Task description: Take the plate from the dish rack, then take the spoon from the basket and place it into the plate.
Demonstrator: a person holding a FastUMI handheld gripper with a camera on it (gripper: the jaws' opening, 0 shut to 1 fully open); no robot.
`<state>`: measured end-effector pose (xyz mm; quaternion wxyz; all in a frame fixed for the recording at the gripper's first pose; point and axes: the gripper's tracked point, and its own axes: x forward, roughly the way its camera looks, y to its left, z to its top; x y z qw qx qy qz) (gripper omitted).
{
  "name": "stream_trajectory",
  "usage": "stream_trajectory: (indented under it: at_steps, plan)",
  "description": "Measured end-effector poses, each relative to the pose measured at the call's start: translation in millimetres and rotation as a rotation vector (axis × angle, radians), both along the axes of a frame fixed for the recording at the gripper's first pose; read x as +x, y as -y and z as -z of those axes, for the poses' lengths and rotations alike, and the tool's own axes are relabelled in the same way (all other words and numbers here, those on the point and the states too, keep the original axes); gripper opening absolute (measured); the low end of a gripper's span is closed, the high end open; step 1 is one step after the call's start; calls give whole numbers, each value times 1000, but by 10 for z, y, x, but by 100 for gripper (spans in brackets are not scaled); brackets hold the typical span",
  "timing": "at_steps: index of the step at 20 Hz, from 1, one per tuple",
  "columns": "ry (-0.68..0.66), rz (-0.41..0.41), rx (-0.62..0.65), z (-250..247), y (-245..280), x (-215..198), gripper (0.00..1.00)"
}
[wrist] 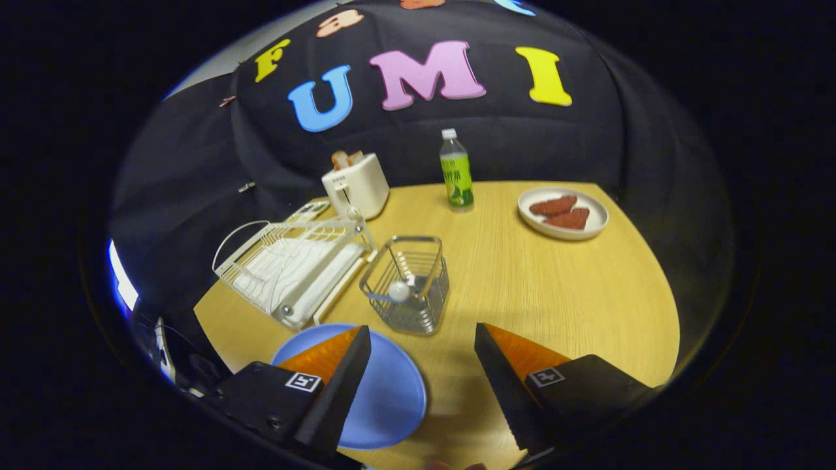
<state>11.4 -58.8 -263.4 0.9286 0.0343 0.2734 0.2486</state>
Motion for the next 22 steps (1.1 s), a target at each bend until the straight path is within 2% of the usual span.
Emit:
stream_trajectory:
  at_steps: [2,4,8,9,10,13,16,18,20,22]
  plan:
    - [103,-4,33,-196,-130,159,98]
    - [158,-10,24,-193,-218,268,98]
    - [179,-2,18,33,-338,489,98]
    - [183,5,23,77,-362,532,96]
    - [192,10,27,109,-377,568,92]
    - [238,-5,6,151,-441,654,69]
    - [256,-18,-16,212,-477,651,66]
    - [253,-15,-13,235,-530,677,45]
    - [237,-20,-20,286,-565,712,40]
    - [216,-20,-25,263,-578,701,25]
